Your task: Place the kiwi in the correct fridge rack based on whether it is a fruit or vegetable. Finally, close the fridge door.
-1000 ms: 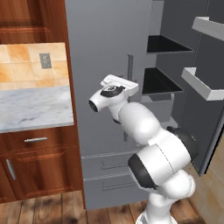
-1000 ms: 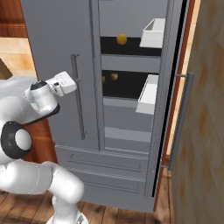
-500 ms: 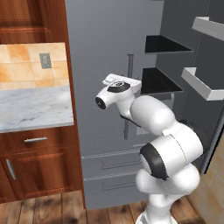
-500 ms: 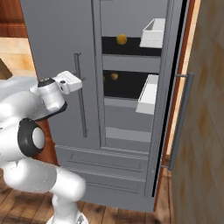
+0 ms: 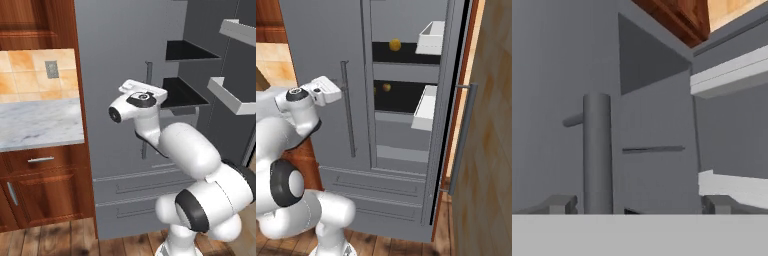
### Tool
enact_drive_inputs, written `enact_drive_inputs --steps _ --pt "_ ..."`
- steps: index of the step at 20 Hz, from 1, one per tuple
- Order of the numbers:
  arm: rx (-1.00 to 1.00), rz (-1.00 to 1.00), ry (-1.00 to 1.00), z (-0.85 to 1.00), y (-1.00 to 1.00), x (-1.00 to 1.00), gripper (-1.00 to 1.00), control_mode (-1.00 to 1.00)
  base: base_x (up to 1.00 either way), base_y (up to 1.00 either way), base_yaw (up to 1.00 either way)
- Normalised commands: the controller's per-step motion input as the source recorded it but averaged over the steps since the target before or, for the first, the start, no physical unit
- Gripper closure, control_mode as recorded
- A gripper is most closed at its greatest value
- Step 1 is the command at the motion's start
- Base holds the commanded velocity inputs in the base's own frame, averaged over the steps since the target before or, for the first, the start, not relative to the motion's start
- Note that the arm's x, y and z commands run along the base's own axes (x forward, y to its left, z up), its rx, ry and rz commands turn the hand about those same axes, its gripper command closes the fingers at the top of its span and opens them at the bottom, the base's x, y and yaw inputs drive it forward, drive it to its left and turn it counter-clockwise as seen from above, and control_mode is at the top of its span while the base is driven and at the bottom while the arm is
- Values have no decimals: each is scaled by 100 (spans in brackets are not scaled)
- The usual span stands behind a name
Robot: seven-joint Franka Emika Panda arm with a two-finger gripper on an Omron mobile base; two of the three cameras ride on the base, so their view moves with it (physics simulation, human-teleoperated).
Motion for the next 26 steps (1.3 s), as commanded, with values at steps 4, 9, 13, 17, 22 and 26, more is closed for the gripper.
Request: enact_drive_inputs --steps 4,9,13,17,22,26 --pt "15 0 9 46 -5 -100 -100 -100 0 0 0" --pt "17 4 21 32 -30 -100 -100 -100 0 0 0" --pt "20 19 26 3 -59 -100 -100 -100 0 0 0" --pt "13 11 16 -26 -57 -100 -100 -100 0 0 0" --pt "1 0 15 -41 -11 -100 -100 -100 0 0 0" --pt "5 1 1 -4 -44 -100 -100 -100 0 0 0"
